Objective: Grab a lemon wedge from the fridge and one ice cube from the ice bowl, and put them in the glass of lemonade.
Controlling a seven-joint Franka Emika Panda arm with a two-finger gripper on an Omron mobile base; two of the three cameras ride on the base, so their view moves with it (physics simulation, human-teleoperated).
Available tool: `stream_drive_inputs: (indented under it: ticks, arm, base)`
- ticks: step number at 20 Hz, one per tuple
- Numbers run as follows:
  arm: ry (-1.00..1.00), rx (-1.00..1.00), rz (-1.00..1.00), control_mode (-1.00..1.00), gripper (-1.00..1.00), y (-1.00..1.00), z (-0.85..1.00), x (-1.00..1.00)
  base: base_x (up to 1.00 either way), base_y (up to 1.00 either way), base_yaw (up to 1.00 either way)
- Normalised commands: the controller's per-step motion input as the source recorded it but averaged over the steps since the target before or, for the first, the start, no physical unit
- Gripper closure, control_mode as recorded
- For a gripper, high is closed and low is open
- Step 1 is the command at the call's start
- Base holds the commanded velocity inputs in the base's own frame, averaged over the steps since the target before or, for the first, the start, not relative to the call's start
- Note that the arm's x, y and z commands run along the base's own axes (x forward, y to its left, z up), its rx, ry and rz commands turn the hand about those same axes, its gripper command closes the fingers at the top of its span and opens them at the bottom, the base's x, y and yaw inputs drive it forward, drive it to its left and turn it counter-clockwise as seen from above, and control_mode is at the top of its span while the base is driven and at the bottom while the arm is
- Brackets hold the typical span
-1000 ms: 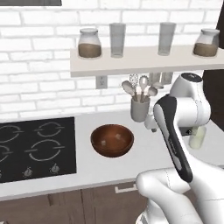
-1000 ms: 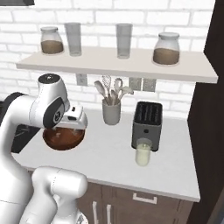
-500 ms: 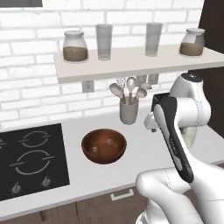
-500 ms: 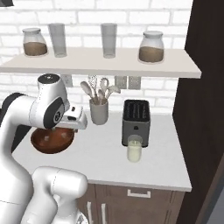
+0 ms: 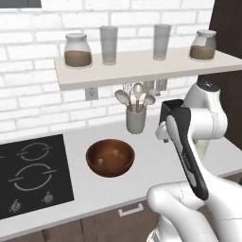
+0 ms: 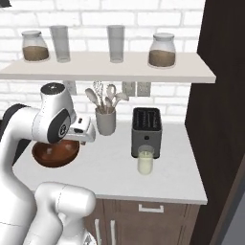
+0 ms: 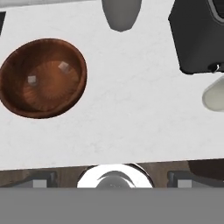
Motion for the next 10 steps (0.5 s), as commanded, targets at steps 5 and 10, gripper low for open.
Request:
stream_drive_inputs:
  ticks: [5, 10]
  arm:
    - [-0.01, 0.0, 0.0, -1.0, -1.0, 0.16, -0.23, 0.18]
    - [0.0, 0.0, 0.06, -1.0, -1.0, 0.58, -0.34, 0.11]
  base:
    - [0.0, 0.0, 0.0]
    - [0.0, 0.0, 0.0]
